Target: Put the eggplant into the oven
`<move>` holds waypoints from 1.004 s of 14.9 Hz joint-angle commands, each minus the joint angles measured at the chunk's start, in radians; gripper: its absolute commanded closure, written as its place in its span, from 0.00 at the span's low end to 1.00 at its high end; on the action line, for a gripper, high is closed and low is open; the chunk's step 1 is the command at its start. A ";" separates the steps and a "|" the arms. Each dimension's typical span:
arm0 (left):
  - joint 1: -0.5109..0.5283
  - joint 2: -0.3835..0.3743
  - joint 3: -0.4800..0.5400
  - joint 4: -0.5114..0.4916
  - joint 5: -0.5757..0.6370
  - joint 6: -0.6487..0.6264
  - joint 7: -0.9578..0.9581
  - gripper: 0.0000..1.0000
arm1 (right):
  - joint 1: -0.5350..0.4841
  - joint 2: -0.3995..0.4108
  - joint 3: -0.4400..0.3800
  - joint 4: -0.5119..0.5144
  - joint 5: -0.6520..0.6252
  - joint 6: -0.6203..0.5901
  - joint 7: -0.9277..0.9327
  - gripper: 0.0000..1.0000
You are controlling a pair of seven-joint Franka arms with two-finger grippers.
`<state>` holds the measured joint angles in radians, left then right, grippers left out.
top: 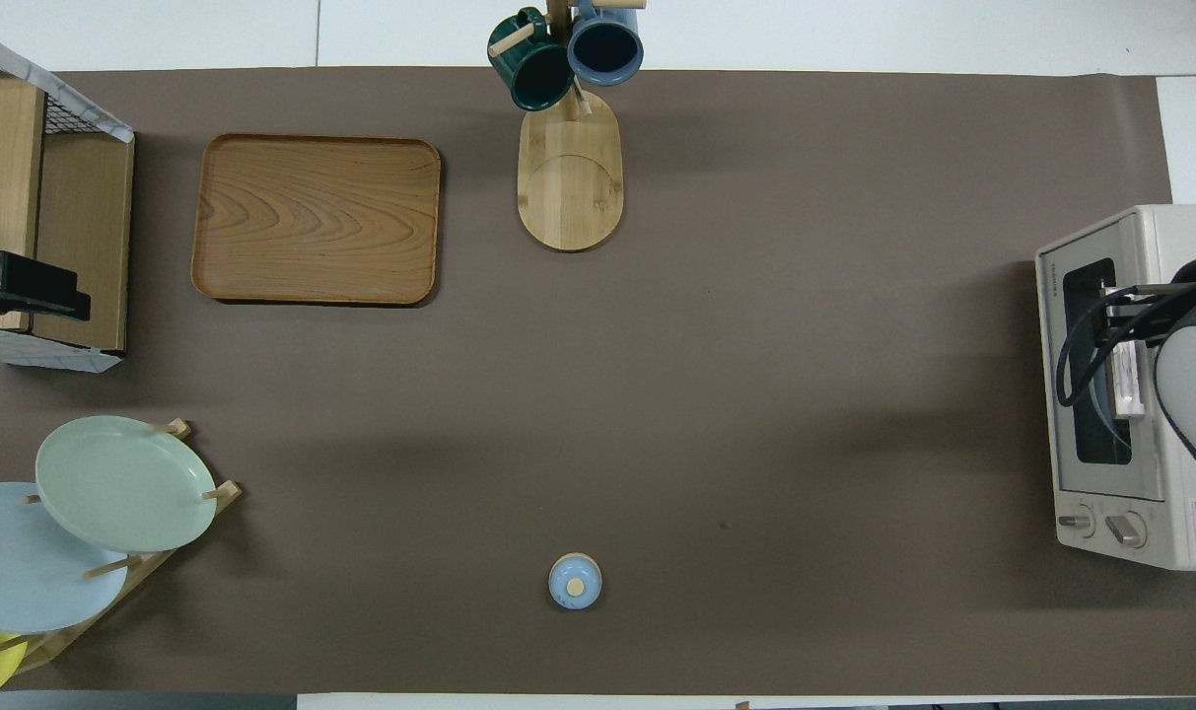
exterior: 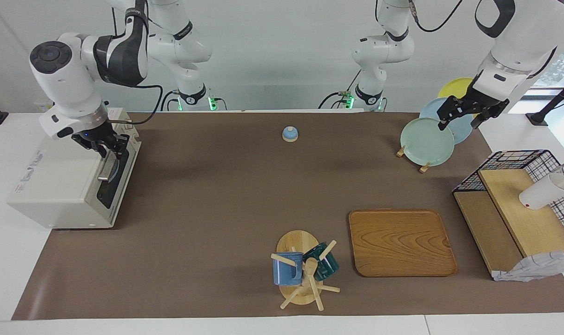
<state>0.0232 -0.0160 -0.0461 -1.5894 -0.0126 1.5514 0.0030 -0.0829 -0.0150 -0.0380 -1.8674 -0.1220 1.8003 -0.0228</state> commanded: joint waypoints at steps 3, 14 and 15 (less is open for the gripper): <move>0.009 -0.012 -0.008 -0.011 0.019 -0.002 -0.009 0.00 | -0.006 -0.059 0.007 0.053 0.091 -0.117 -0.025 0.00; 0.009 -0.012 -0.008 -0.011 0.019 -0.002 -0.009 0.00 | 0.075 -0.025 -0.092 0.269 0.108 -0.315 -0.060 0.00; 0.009 -0.012 -0.008 -0.011 0.019 -0.002 -0.009 0.00 | 0.075 -0.022 -0.094 0.271 0.108 -0.309 -0.060 0.00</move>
<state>0.0232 -0.0160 -0.0461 -1.5894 -0.0126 1.5513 0.0028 -0.0153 -0.0638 -0.1174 -1.6235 -0.0367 1.5038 -0.0524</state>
